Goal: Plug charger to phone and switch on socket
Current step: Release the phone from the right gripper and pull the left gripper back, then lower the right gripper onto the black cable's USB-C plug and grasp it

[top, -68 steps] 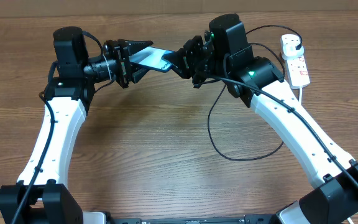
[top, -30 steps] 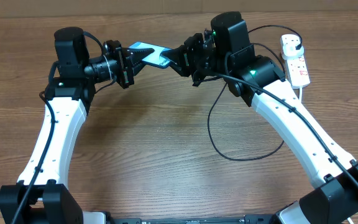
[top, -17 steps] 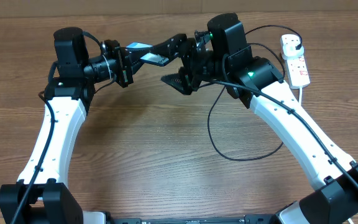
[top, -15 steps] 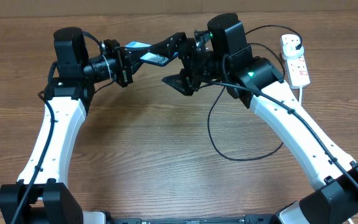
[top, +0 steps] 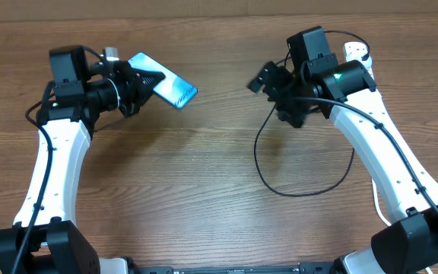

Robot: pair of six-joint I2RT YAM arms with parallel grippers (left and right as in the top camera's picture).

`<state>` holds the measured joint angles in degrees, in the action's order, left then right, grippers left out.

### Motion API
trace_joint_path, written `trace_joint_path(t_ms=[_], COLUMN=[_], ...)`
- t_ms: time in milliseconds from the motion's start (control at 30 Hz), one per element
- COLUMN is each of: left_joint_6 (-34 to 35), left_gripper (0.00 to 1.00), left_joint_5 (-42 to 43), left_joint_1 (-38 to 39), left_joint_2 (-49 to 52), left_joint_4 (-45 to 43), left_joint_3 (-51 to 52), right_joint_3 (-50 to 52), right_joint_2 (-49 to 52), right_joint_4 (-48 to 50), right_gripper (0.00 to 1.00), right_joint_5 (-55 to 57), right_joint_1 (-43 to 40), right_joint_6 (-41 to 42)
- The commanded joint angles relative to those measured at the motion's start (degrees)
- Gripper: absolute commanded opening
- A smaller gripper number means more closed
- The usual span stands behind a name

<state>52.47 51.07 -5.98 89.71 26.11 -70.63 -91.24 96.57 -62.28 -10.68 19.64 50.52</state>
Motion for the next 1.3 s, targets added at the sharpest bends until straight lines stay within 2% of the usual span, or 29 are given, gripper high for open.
trace_joint_path(t_ms=[0, 100, 233, 400, 533, 767, 833, 933, 967, 1267], left_joint_6=[-25.2, -31.1, -31.3, -34.7, -34.9, -34.9, -34.9, -35.0, -35.1, -35.3], left_gripper=[0.04, 0.04, 0.04, 0.04, 0.04, 0.04, 0.04, 0.04, 0.04, 0.04], left_joint_5=[0.8, 1.0, 3.1, 11.7, 12.0, 11.6, 11.5, 10.1, 9.2, 8.7], left_joint_1=[1.2, 1.6, 1.6, 1.5, 1.5, 1.5, 1.5, 1.5, 1.5, 1.5], left_joint_2=[0.6, 1.9, 5.2, 11.4, 15.8, 17.0, 17.0, 17.0, 17.0, 17.0], left_joint_4=[3.8, 6.4, 6.9, 6.2, 6.2, 7.6, 8.7, 9.9, 10.2, 9.8], left_joint_3=[-0.3, -0.3, -0.2, -0.2, -0.2, -0.2, -0.2, -0.2, -0.2, -0.2], right_joint_3=[-1.4, -1.4, -1.3, 0.6, 2.7, 2.8, 2.8, 2.8, 2.8, 2.8], right_joint_2=[-2.2, -2.2, -2.2, -1.9, 0.4, 7.7, 10.0, 12.2, 13.0, 15.8], right_joint_4=[-2.5, -3.7, -4.2, -0.8, 1.8, 5.4, 7.6, 10.3, 11.6, 11.7], right_gripper=[1.00, 1.00, 1.00, 1.00, 1.00, 0.98, 0.94, 0.62, 0.54, 0.47], right_joint_5=[18.1, 22.6, 25.0, 25.0, 24.5, 22.9, 21.4, 21.1, 21.1, 15.5], right_joint_1=[0.0, 0.0, 0.0, 0.0, 0.0, 0.0, 0.0, -0.3, -0.5, -1.0], right_joint_6=[-4.4, -4.4, -4.5, -11.5, -12.7, -14.9, -16.4, -16.5, -16.5, -16.3])
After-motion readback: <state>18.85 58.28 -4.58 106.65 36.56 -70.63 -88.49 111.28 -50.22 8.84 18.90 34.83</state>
